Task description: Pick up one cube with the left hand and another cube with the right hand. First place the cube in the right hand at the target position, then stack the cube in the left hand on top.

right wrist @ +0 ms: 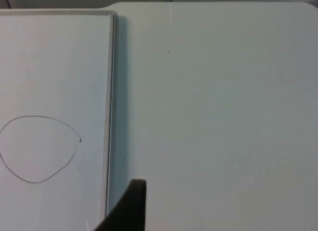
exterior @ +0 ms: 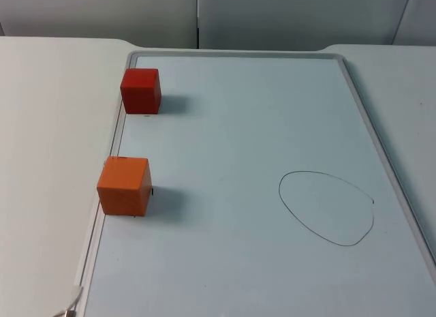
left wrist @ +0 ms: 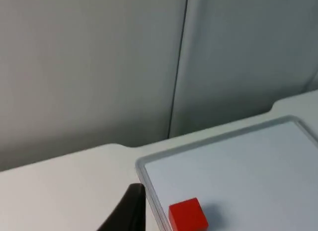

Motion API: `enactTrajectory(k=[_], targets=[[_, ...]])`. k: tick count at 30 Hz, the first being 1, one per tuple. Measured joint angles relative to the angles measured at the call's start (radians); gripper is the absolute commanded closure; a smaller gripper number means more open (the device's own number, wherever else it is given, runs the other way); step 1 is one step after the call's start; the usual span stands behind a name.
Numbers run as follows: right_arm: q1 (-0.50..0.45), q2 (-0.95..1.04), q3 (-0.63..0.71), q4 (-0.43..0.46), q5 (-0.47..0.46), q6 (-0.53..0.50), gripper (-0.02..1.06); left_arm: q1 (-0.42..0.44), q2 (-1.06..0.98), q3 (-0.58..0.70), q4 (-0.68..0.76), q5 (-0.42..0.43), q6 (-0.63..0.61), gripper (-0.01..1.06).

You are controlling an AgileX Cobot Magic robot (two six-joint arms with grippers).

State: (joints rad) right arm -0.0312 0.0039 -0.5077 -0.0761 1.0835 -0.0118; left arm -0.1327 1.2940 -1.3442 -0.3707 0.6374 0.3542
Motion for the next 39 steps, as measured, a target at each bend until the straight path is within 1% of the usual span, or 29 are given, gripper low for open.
enactTrajectory(k=[1, 3, 4, 6, 7, 8, 10, 13, 16, 17, 20, 21, 22, 23, 24, 27, 31, 34, 38, 39], targets=[[0.000, 0.000, 0.000, 0.000, 0.000, 0.000, 0.00, 0.000, 0.000, 0.000, 0.000, 0.000, 0.000, 0.00], [0.000, 0.000, 0.000, 0.000, 0.000, 0.000, 0.00, -0.039, 0.127, -0.024, -0.001, -0.032, -0.010, 0.00], [0.000, 0.000, 0.000, 0.000, 0.000, 0.000, 0.00, -0.044, 0.156, -0.028, -0.001, -0.037, -0.019, 0.00], [0.000, 0.000, 0.000, 0.000, 0.000, 0.000, 0.00, -0.067, 0.265, -0.064, -0.001, -0.048, -0.062, 0.00], [0.000, 0.000, 0.000, 0.000, 0.000, 0.000, 0.00, -0.067, 0.265, -0.064, -0.001, -0.048, -0.062, 0.00], [0.000, 0.000, 0.000, 0.000, 0.000, 0.000, 0.00, -0.077, 0.357, -0.095, 0.002, -0.050, -0.095, 0.00], [0.000, 0.000, 0.000, 0.000, 0.000, 0.000, 0.00, -0.093, 0.475, -0.150, 0.020, -0.050, -0.148, 0.00], [0.000, 0.000, 0.000, 0.000, 0.000, 0.000, 0.00, -0.114, 0.574, -0.206, 0.051, -0.043, -0.194, 0.00], [0.000, 0.000, 0.000, 0.000, 0.000, 0.000, 0.00, -0.146, 0.712, -0.309, 0.131, -0.012, -0.294, 0.00], [0.000, 0.000, 0.000, 0.000, 0.000, 0.000, 0.00, -0.146, 0.712, -0.309, 0.131, -0.012, -0.294, 0.00], [0.000, 0.000, 0.000, 0.000, 0.000, 0.000, 0.00, -0.163, 0.838, -0.415, 0.219, 0.051, -0.404, 0.00], [0.000, 0.000, 0.000, 0.000, 0.000, 0.000, 0.00, -0.163, 0.879, -0.443, 0.244, 0.079, -0.429, 0.00], [0.000, 0.000, 0.000, 0.000, 0.000, 0.000, 0.00, -0.163, 0.879, -0.443, 0.244, 0.079, -0.429, 0.00], [0.000, 0.000, 0.000, 0.000, 0.000, 0.000, 0.00, -0.163, 0.937, -0.490, 0.277, 0.121, -0.465, 0.00], [0.000, 0.000, 0.000, 0.000, 0.000, 0.000, 0.00, -0.163, 0.966, -0.517, 0.300, 0.142, -0.486, 0.00], [0.000, 0.000, 0.000, 0.000, 0.000, 0.000, 0.00, -0.163, 1.050, -0.573, 0.341, 0.196, -0.523, 0.00], [0.000, 0.000, 0.000, 0.000, 0.000, 0.000, 0.00, -0.165, 1.102, -0.591, 0.352, 0.204, -0.534, 0.00], [0.000, 0.000, 0.000, 0.000, 0.000, 0.000, 0.00, -0.172, 1.117, -0.598, 0.354, 0.188, -0.535, 0.00], [0.000, 0.000, 0.000, 0.000, 0.000, 0.000, 0.00, -0.180, 1.117, -0.600, 0.358, 0.138, -0.537, 0.00], [0.000, 0.000, 0.000, 0.000, 0.000, 0.000, 0.00, -0.180, 1.117, -0.600, 0.358, 0.138, -0.537, 0.00]])
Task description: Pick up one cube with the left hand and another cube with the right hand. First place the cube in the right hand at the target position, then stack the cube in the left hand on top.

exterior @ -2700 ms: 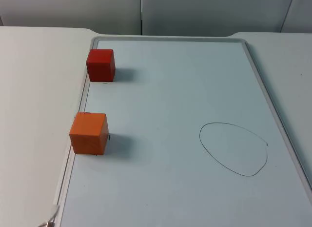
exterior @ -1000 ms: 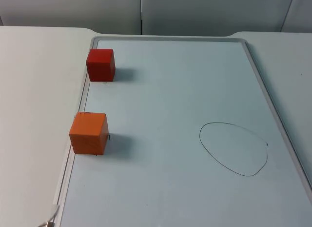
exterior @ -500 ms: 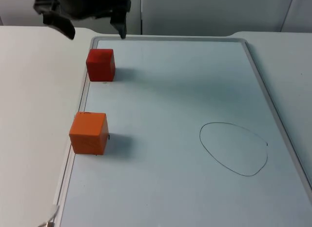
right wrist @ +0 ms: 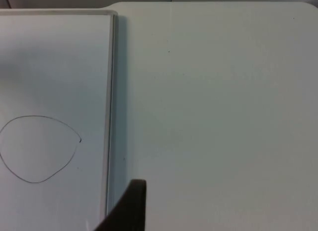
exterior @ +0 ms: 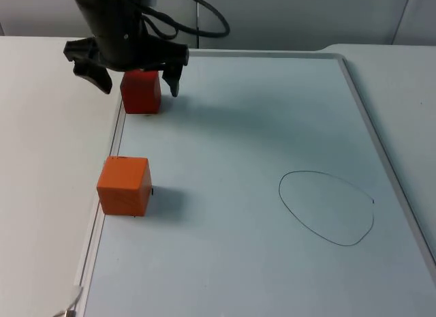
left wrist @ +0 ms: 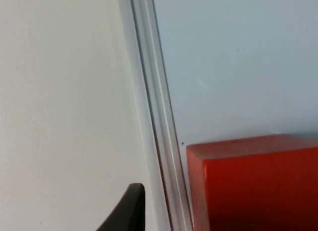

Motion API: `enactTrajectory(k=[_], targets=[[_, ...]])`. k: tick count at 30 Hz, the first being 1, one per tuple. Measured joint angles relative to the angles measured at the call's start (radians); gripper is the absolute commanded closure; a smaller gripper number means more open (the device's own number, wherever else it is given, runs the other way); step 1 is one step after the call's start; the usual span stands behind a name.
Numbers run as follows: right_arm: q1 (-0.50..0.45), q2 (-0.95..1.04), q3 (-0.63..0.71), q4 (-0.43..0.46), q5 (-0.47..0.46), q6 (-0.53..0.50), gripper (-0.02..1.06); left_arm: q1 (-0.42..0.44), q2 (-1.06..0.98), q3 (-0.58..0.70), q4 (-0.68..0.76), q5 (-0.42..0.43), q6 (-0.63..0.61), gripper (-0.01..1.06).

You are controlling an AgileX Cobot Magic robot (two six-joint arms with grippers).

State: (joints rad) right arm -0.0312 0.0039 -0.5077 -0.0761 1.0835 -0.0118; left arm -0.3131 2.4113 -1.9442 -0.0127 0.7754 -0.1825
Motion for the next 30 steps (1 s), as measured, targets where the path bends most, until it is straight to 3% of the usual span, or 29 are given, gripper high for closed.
enactTrajectory(k=[8, 12, 14, 16, 17, 18, 20, 21, 23, 30], targets=[[0.000, 0.000, 0.000, 0.000, 0.000, 0.000, 0.00, 0.000, 0.022, 0.000, 0.013, -0.017, 0.000, 0.03], [0.000, 0.000, 0.000, 0.000, 0.000, 0.000, 0.00, 0.000, 0.027, 0.000, 0.013, -0.017, 0.000, 0.09], [0.000, 0.000, 0.000, 0.000, 0.000, 0.000, 0.00, 0.000, 0.027, 0.000, 0.013, -0.023, 0.000, 0.21], [0.000, 0.000, 0.000, 0.000, 0.000, 0.000, 0.00, 0.000, 0.027, 0.000, 0.013, -0.030, 0.000, 0.41], [0.000, 0.000, 0.000, 0.000, 0.000, 0.000, 0.00, -0.001, 0.027, 0.000, 0.013, -0.034, 0.000, 0.41], [0.000, 0.000, 0.000, 0.000, 0.000, 0.000, 0.00, -0.001, 0.027, 0.000, 0.013, -0.035, 0.000, 0.62], [0.000, 0.000, 0.000, 0.000, 0.000, 0.000, 0.00, -0.001, 0.027, 0.000, 0.013, -0.035, 0.000, 0.87], [0.000, 0.000, 0.000, 0.000, 0.000, 0.000, 0.00, -0.001, 0.027, 0.000, 0.013, -0.037, 0.002, 0.87], [0.000, 0.000, 0.000, 0.000, 0.000, 0.000, 0.00, -0.001, 0.025, 0.000, 0.013, -0.033, 0.002, 1.05], [0.000, 0.000, 0.000, 0.000, 0.000, 0.000, 0.00, -0.001, -0.050, 0.000, 0.036, 0.029, 0.000, 1.05]])
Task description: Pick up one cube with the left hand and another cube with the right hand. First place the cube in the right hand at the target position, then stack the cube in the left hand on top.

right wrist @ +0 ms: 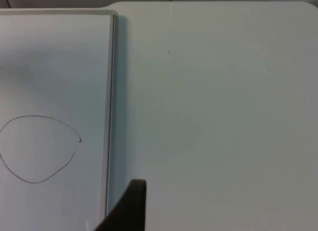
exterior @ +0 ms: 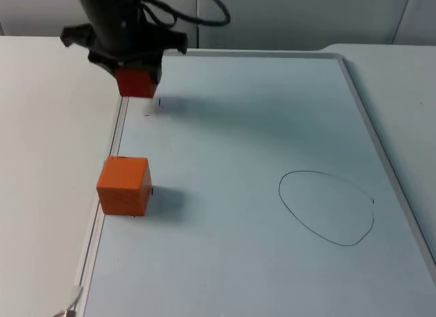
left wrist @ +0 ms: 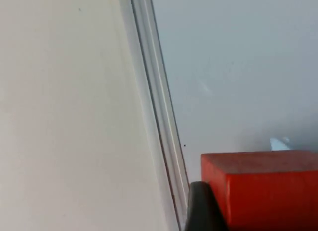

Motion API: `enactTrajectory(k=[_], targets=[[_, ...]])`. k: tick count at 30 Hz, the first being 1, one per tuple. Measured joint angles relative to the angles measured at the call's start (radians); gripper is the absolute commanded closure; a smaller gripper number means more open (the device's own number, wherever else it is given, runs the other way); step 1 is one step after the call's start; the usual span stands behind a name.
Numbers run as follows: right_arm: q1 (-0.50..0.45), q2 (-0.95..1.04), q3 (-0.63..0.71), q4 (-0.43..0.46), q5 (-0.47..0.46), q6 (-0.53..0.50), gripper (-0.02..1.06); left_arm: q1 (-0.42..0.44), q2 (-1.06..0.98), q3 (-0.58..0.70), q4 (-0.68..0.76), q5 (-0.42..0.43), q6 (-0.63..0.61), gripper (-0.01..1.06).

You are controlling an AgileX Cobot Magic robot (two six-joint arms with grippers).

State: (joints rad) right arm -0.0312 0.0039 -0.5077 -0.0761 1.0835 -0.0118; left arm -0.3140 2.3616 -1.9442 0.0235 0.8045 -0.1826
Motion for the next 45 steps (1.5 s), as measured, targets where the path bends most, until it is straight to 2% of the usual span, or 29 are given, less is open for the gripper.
enactTrajectory(k=[3, 4, 8, 9, 11, 14, 16, 18, 19, 23, 24, 28, 29, 32, 35, 38, 45], targets=[[0.000, 0.000, 0.000, 0.000, 0.000, 0.000, 0.00, 0.000, -0.136, 0.000, 0.033, 0.075, 0.021, 1.05], [0.000, 0.000, 0.000, 0.000, 0.000, 0.000, 0.00, 0.000, -0.136, 0.000, 0.033, 0.075, 0.021, 1.05], [0.000, 0.000, 0.000, 0.000, 0.000, 0.000, 0.00, -0.001, -0.322, 0.000, 0.034, 0.183, 0.075, 1.05], [0.000, 0.000, 0.000, 0.000, 0.000, 0.000, 0.00, -0.001, -0.322, 0.000, 0.034, 0.183, 0.075, 1.05], [0.000, 0.000, 0.000, 0.000, 0.000, 0.000, 0.00, -0.001, -0.445, 0.026, 0.034, 0.214, 0.094, 1.05], [0.000, 0.000, 0.000, 0.000, 0.000, 0.000, 0.00, -0.001, -0.539, 0.072, 0.035, 0.202, 0.095, 1.05], [0.000, 0.000, 0.000, 0.000, 0.000, 0.000, 0.00, -0.001, -0.671, 0.187, 0.035, 0.158, 0.097, 1.05], [0.000, 0.000, 0.000, 0.000, 0.000, 0.000, 0.00, -0.001, -0.867, 0.373, 0.039, 0.070, 0.097, 1.05], [0.000, 0.000, 0.000, 0.000, 0.000, 0.000, 0.00, -0.001, -0.867, 0.373, 0.039, 0.070, 0.097, 1.05], [0.000, 0.000, 0.000, 0.000, 0.000, 0.000, 0.00, -0.001, -1.160, 0.708, 0.049, -0.028, 0.097, 1.05], [0.000, 0.000, 0.000, 0.000, 0.000, 0.000, 0.00, -0.001, -1.160, 0.708, 0.049, -0.028, 0.097, 1.05], [0.000, 0.000, 0.000, 0.000, 0.000, 0.000, 0.00, -0.001, -1.439, 0.990, 0.054, -0.048, 0.097, 1.05], [0.000, 0.000, 0.000, 0.000, 0.000, 0.000, 0.00, -0.001, -1.439, 0.990, 0.054, -0.048, 0.097, 1.05], [0.000, 0.000, 0.000, 0.000, 0.000, 0.000, 0.00, -0.001, -1.664, 1.160, 0.054, -0.033, 0.094, 1.05], [0.000, 0.000, 0.000, 0.000, 0.000, 0.000, 0.00, -0.001, -1.745, 1.201, 0.054, -0.013, 0.086, 1.05], [0.000, 0.000, 0.000, 0.000, 0.000, 0.000, 0.00, -0.001, -1.854, 1.235, 0.056, 0.050, 0.079, 1.05], [0.000, 0.000, 0.000, 0.000, 0.000, 0.000, 0.00, -0.001, -1.882, 1.237, 0.062, 0.090, 0.079, 1.05]])
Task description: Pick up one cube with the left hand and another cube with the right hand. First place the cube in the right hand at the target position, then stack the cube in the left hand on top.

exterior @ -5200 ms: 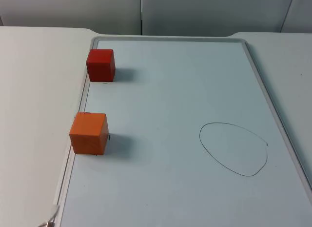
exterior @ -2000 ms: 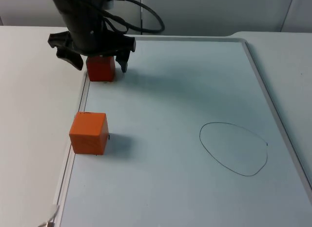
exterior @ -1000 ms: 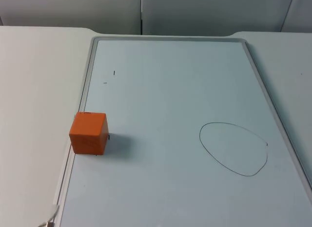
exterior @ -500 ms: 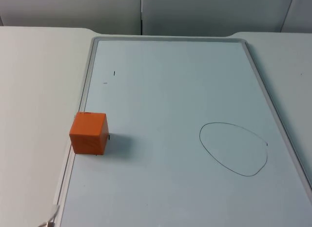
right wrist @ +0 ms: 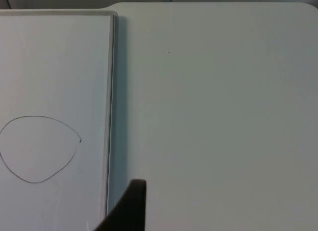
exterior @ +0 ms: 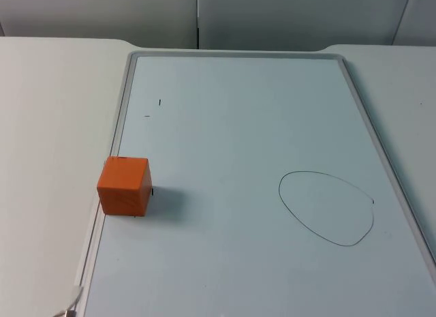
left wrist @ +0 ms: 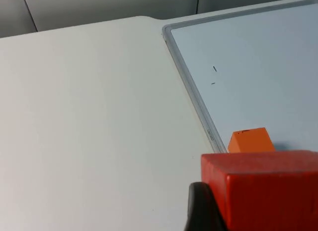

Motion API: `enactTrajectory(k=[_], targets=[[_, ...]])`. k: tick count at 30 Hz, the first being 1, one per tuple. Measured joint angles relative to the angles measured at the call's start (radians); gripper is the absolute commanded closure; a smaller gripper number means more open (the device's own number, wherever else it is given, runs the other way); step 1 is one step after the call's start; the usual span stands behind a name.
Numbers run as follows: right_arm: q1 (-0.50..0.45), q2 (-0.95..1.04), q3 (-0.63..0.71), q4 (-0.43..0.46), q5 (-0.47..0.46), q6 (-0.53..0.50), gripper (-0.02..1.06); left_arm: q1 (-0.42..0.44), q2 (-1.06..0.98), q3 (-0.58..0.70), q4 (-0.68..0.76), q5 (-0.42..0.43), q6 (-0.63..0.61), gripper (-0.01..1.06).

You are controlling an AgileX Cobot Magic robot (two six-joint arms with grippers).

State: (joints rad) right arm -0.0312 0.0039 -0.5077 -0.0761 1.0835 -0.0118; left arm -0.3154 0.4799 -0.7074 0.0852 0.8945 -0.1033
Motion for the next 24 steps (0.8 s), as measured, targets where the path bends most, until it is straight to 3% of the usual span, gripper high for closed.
enactTrajectory(k=[24], targets=[[0.000, 0.000, 0.000, 0.000, 0.000, 0.000, 0.00, 0.000, 0.000, 0.000, 0.002, 0.018, 0.000, 1.05]])
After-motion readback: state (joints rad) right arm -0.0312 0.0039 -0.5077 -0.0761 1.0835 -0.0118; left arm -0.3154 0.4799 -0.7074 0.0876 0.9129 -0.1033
